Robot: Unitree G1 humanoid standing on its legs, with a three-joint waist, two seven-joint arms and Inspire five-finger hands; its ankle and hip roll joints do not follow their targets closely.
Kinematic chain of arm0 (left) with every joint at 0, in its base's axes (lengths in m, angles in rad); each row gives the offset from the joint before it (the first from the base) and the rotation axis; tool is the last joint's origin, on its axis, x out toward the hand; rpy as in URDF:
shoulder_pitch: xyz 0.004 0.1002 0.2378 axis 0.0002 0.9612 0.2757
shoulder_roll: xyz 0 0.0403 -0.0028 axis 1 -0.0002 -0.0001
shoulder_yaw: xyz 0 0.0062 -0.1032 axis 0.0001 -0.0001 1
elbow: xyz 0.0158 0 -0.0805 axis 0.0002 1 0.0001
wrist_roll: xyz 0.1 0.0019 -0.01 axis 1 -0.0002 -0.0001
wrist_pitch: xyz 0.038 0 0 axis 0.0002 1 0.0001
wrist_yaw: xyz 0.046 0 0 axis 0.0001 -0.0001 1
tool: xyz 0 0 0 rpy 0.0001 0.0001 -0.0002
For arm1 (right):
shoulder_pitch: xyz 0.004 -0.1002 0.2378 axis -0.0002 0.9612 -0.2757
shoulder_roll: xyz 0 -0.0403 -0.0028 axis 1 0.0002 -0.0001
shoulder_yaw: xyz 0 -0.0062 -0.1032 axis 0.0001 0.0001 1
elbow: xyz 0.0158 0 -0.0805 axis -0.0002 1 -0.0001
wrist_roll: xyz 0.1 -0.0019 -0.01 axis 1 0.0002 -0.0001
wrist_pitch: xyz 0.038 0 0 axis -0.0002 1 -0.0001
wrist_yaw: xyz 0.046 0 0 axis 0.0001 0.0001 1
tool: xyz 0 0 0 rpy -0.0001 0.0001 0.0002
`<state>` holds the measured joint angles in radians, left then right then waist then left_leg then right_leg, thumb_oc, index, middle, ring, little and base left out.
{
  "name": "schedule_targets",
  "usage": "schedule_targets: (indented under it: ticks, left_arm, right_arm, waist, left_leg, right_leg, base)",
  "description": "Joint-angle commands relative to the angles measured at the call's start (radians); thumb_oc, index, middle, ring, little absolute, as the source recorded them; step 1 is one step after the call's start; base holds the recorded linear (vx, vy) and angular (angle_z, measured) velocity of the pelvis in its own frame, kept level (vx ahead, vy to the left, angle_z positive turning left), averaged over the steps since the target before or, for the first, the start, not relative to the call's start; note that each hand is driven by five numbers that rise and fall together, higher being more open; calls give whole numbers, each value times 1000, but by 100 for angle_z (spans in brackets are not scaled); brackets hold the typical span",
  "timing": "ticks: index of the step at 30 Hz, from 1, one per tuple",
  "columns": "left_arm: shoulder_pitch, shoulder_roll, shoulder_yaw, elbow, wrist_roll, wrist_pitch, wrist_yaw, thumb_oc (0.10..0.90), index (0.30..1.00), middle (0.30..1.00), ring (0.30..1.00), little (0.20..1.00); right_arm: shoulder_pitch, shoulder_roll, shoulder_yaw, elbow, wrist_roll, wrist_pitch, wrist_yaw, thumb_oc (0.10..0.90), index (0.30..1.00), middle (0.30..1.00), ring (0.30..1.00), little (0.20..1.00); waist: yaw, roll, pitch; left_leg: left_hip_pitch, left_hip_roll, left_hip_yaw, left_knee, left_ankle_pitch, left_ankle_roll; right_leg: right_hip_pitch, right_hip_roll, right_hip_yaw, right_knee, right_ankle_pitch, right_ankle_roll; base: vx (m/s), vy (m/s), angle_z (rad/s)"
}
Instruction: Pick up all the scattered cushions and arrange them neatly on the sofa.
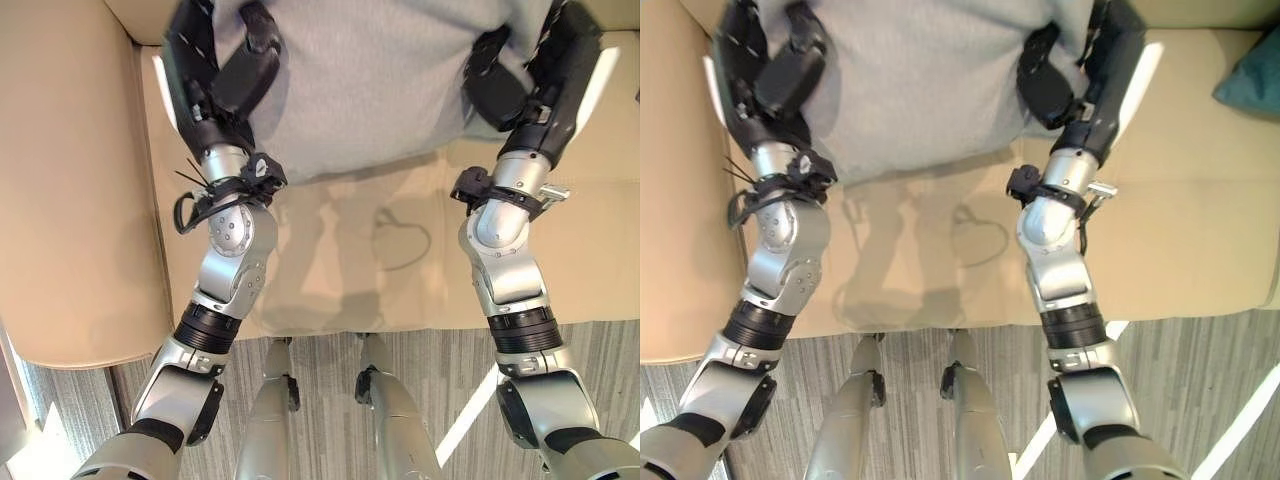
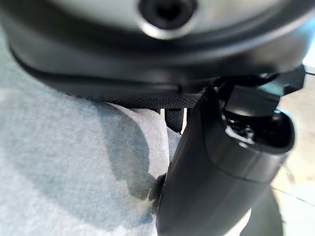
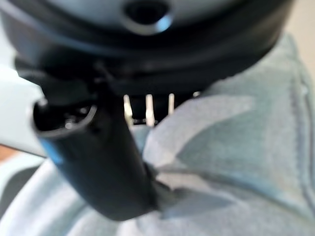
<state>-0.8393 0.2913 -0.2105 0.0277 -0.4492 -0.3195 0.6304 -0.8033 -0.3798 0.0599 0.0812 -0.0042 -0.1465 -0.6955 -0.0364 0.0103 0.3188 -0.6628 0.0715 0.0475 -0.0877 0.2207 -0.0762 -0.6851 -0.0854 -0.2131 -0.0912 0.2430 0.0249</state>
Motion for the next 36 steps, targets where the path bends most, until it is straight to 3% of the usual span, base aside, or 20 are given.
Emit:
schedule_targets:
  ticks: [1, 5, 8, 12, 18, 20, 21, 22, 23, 36]
  left_arm:
    - [-171, 10, -105, -159, 210, -142, -40, 400, 300, 300, 300, 300]
    - [-289, 32, -153, -32, 206, -116, -22, 400, 300, 300, 300, 300]
    - [-427, 43, -229, 265, 232, -56, 65, 400, 300, 300, 300, 300]
    - [-592, 54, -321, 572, 157, -17, 64, 400, 300, 300, 300, 300]
    - [-667, 98, -345, 731, 122, 9, 31, 400, 300, 300, 300, 300]
    - [-668, 97, -345, 775, 101, 23, 11, 551, 526, 526, 526, 526]
    - [-658, 96, -333, 777, 93, 20, 11, 800, 900, 900, 900, 900]
    - [-648, 94, -328, 781, 76, 17, 3, 800, 900, 900, 900, 900]
    - [-637, 98, -323, 775, 68, 14, 0, 800, 900, 900, 900, 900]
    - [-352, 122, -192, 613, 25, -9, -34, 800, 900, 900, 900, 900]
  right_arm:
    - [-138, 20, 51, -202, -169, -213, -15, 400, 300, 300, 300, 300]
    - [-230, -24, 100, -94, -189, -161, -46, 400, 300, 300, 300, 300]
    - [-354, -41, 183, 132, -162, -117, -118, 400, 300, 300, 300, 300]
    - [-526, -54, 300, 422, -107, -59, -190, 400, 300, 300, 300, 300]
    - [-621, -44, 384, 684, -1, -7, -161, 400, 300, 300, 300, 300]
    - [-626, -32, 395, 728, 44, 1, -127, 400, 300, 300, 300, 300]
    - [-627, -26, 410, 741, 57, 8, -106, 571, 556, 556, 556, 556]
    - [-627, -23, 425, 753, 70, 12, -82, 627, 641, 641, 641, 641]
    - [-628, -24, 441, 758, 80, 15, -61, 800, 900, 900, 900, 900]
    - [-463, -87, 364, 652, 82, 0, -18, 800, 900, 900, 900, 900]
  waist:
    - [-9, -30, -167]
    - [-11, -34, -196]
    - [-15, -37, -203]
    - [-13, -36, -164]
    - [-2, -22, -110]
    - [0, -20, -99]
    - [-1, -19, -95]
    - [0, -19, -90]
    - [-1, -19, -87]
    - [4, -21, -83]
  left_leg:
    - [-2, -32, -12, 6, -89, -41]
    - [-10, -29, -13, 6, -88, -42]
    - [-3, -29, -15, 4, -85, -41]
    - [-3, -29, -17, 3, -75, -36]
    - [-14, -30, -6, 9, -63, -35]
    - [-19, -32, -7, 10, -60, -32]
    - [-21, -32, -6, 10, -60, -32]
    - [-24, -33, -5, 10, -58, -33]
    - [-28, -33, -5, 10, -57, -33]
    - [-14, -40, -6, 8, -63, -34]
  right_leg:
    - [-15, -17, 27, 6, -125, 131]
    - [-21, -20, 27, 7, -124, 132]
    - [-14, -22, 25, 6, -119, 136]
    - [-14, -24, 28, 8, -108, 143]
    - [-30, -29, 30, 15, -99, 142]
    - [-38, -27, 32, 16, -96, 140]
    - [-41, -27, 33, 17, -96, 140]
    - [-45, -28, 33, 17, -95, 140]
    - [-47, -27, 33, 17, -95, 139]
    - [-40, -20, 31, 16, -100, 133]
  base:
    - [0, 0, 0]
    - [9, -6, 0]
    - [24, -19, 0]
    - [0, 0, 0]
    - [5, 11, 2]
    - [0, 0, 0]
    - [0, 0, 0]
    - [0, 0, 0]
    - [0, 0, 0]
    - [0, -1, -1]
